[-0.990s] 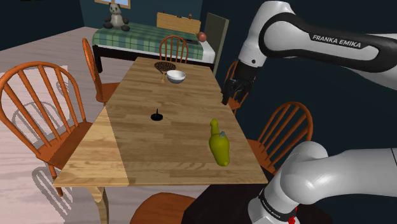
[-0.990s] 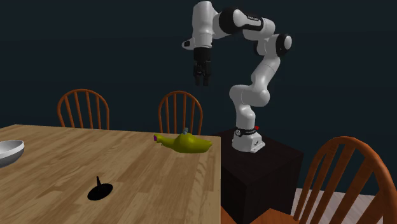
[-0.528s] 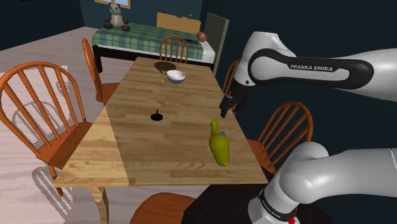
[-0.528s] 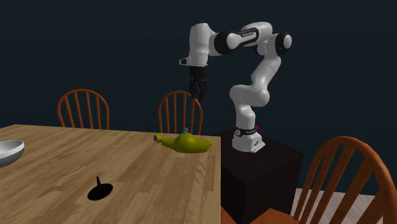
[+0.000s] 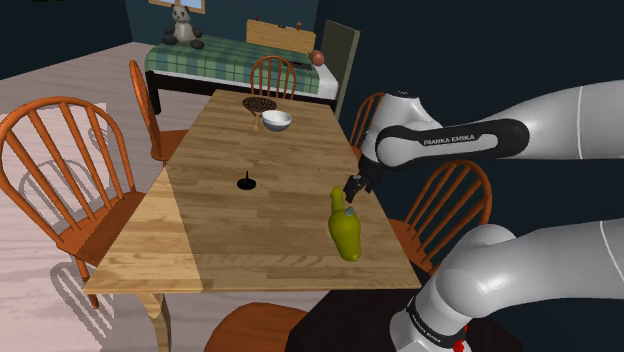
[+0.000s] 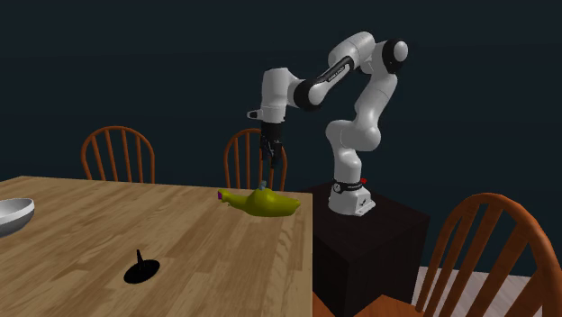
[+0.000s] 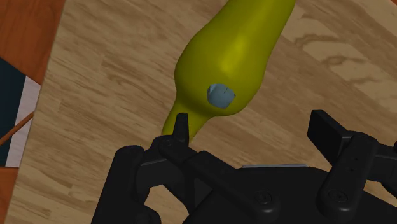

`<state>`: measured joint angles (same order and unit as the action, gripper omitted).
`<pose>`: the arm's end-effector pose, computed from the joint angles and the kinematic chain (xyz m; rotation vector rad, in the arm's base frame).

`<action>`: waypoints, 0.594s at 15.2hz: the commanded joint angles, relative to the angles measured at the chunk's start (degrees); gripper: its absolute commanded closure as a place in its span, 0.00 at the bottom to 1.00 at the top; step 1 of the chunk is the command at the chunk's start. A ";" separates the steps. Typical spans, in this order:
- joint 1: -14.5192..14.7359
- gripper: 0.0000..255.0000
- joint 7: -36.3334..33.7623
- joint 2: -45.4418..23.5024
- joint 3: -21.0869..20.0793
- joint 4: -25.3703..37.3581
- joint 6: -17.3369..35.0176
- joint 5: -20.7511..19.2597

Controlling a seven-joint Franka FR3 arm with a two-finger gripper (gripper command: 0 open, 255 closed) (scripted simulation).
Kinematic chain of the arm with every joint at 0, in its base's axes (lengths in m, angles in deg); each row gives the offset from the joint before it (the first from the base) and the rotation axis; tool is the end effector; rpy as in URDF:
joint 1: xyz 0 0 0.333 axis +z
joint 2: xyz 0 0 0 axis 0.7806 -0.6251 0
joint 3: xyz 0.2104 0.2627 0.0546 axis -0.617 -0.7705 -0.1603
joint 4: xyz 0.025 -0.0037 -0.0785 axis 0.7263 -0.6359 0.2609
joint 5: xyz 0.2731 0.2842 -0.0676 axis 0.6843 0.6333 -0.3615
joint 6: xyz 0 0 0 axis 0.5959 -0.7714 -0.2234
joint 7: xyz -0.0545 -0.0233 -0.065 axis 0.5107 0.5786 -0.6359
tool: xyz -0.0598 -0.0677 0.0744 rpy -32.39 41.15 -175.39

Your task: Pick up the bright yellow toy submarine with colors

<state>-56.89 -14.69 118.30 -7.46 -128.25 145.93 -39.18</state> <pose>0.3210 -0.0798 0.4032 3.0792 -0.1843 0.1171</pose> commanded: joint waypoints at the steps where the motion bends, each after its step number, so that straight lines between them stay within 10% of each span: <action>1: -0.83 0.00 0.45 -3.82 0.59 -1.16 5.51 -1.73; 9: -1.75 0.00 0.04 -10.38 1.35 -4.27 15.35 -3.53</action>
<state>-58.60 -14.50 108.83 -6.15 -132.21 160.02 -42.58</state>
